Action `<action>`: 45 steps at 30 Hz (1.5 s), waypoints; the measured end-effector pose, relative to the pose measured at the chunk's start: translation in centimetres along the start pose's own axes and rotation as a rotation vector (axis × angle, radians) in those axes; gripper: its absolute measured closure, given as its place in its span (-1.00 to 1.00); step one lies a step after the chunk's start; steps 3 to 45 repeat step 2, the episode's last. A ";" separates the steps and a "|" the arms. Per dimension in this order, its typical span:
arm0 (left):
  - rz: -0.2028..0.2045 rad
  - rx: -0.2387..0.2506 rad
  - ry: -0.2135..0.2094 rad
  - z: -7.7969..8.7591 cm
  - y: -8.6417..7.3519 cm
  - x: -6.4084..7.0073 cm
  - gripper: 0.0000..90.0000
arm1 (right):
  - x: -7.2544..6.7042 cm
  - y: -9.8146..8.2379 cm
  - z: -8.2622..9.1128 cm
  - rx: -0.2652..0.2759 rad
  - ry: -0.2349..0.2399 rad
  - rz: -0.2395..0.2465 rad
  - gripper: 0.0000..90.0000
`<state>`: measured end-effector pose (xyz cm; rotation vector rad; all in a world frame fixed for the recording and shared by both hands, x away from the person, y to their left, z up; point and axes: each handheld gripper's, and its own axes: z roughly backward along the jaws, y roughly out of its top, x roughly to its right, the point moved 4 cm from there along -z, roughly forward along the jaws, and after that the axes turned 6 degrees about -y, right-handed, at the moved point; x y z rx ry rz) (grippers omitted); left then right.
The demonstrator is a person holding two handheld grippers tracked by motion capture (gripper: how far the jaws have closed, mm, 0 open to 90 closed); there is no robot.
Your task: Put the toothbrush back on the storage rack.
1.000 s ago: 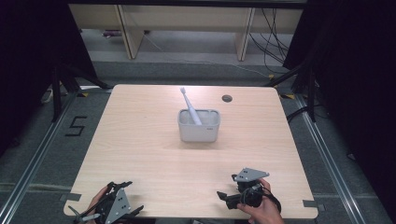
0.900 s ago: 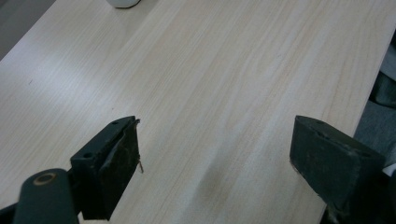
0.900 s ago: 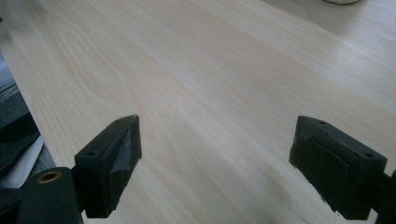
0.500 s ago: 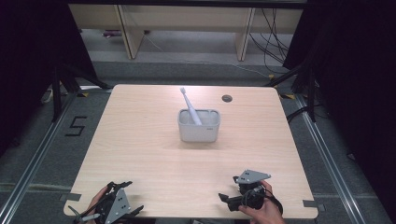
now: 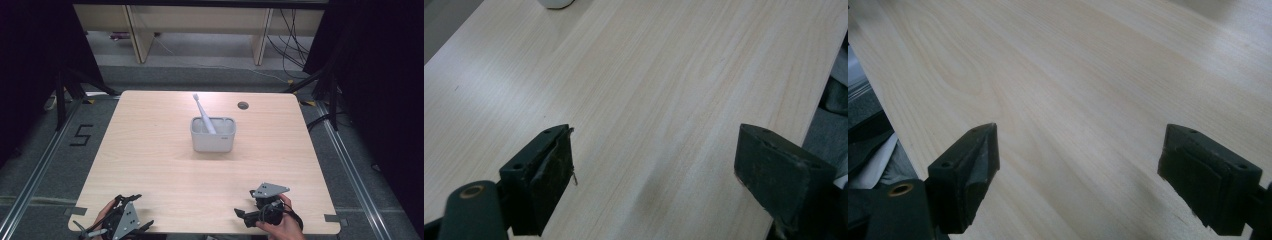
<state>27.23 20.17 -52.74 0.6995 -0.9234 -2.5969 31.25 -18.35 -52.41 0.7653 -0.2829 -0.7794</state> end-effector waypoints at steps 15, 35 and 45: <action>0.000 0.001 0.002 0.0 0.0 0.0 -0.66 | 0.0 0.0 0.1 -0.003 -0.008 -0.004 -0.62; 0.000 0.001 0.002 0.0 0.0 0.0 -0.66 | 0.0 0.0 0.1 -0.003 -0.008 -0.004 -0.62; 0.000 0.001 0.002 0.0 0.0 0.0 -0.66 | 0.0 0.0 0.1 -0.003 -0.008 -0.004 -0.62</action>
